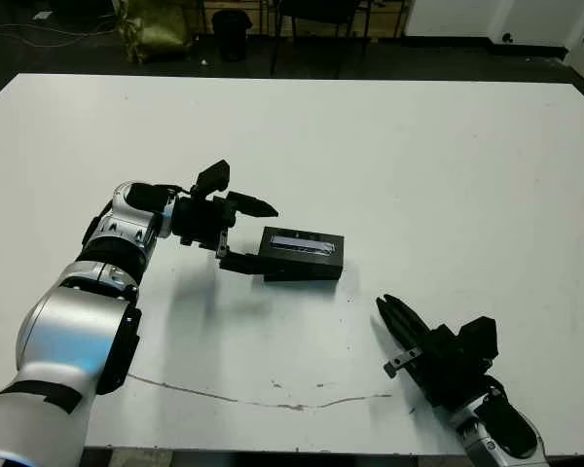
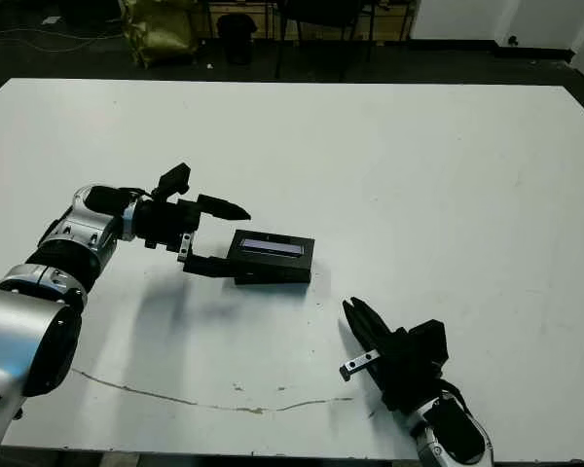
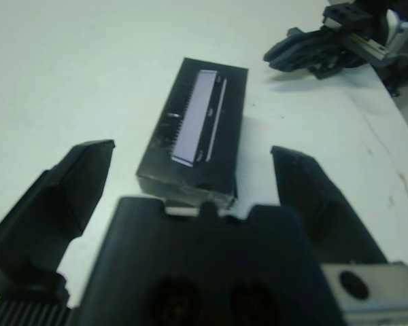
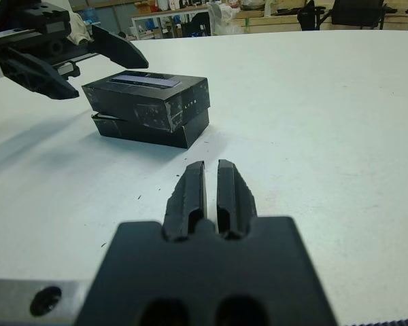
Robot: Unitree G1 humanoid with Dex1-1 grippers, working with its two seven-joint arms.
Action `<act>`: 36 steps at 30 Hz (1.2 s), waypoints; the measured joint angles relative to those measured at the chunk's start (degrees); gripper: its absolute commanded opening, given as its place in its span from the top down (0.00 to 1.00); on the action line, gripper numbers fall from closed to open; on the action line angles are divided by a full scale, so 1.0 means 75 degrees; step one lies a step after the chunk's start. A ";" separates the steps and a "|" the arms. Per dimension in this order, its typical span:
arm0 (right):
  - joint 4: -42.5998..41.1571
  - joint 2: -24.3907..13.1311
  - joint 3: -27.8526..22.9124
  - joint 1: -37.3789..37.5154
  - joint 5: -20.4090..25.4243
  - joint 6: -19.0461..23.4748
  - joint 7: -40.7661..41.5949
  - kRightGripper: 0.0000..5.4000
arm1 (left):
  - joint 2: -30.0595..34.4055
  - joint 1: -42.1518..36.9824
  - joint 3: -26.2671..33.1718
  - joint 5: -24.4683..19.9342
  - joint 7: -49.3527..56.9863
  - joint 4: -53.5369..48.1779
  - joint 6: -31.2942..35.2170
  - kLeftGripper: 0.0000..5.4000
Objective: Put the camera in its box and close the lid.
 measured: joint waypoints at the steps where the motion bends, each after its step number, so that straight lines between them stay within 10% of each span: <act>1: 0.0005 0.0001 0.0001 0.0001 -0.0005 -0.0014 -0.0001 1.00 | 0.0000 -0.0003 -0.0001 0.0012 -0.0049 0.0000 0.0000 0.00; 36: -0.0157 -0.0025 0.0007 0.0097 -0.0092 0.0125 -0.0141 1.00 | -0.0113 -0.0073 -0.0035 0.0300 -0.0033 0.0053 0.0126 0.00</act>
